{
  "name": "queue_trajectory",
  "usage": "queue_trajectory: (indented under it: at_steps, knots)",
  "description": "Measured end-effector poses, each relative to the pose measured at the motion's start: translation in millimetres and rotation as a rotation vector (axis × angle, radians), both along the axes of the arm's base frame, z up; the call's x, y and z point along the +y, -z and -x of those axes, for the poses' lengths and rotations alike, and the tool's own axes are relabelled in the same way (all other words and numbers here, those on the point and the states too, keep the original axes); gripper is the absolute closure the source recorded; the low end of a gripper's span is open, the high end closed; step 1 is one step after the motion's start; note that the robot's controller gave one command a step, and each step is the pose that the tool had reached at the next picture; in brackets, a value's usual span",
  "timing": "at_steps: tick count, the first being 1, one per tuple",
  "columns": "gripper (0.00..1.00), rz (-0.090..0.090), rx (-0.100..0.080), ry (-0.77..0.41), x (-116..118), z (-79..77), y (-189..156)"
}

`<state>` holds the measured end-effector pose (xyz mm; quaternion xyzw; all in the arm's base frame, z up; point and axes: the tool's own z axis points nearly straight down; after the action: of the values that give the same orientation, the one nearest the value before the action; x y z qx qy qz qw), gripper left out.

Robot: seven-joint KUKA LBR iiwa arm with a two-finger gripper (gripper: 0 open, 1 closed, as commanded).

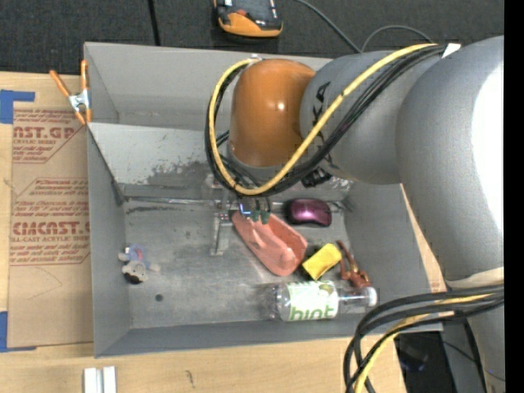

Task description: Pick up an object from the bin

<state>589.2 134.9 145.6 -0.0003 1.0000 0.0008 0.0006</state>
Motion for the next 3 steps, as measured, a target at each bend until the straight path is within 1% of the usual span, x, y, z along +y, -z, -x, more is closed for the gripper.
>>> queue_trajectory:
  at_steps: [1, 2, 3]
  knots:
    - [0.00, 0.000, -0.004, -0.072, 79.0, 11.4, 63.3]
    - [0.00, 0.002, 0.005, -0.221, 101.3, 11.7, 33.5]
    - [0.00, -0.001, -0.005, -0.259, 104.8, 6.6, 3.2]
